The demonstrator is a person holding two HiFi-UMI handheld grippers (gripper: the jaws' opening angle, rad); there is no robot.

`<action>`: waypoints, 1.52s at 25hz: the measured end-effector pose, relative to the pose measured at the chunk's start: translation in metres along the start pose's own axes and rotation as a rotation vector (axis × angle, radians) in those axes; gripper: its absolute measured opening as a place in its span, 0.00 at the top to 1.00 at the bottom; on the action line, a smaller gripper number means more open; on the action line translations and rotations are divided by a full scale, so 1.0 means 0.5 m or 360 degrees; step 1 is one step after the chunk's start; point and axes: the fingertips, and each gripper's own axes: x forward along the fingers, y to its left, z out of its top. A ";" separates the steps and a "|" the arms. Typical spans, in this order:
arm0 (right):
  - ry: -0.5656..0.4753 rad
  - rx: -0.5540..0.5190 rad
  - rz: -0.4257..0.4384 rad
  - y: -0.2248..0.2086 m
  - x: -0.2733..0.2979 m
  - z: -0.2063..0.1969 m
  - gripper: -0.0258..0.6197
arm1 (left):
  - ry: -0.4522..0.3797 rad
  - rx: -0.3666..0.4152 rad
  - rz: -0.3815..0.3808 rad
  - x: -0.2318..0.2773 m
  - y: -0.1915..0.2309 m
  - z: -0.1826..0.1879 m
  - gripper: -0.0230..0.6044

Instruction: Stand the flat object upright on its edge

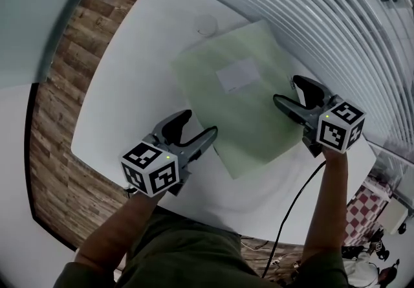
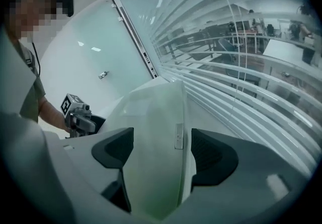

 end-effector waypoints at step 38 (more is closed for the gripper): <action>0.0085 0.0311 0.0317 -0.018 0.046 -0.021 0.42 | 0.0138 -0.0257 -0.0012 0.025 0.002 -0.015 0.49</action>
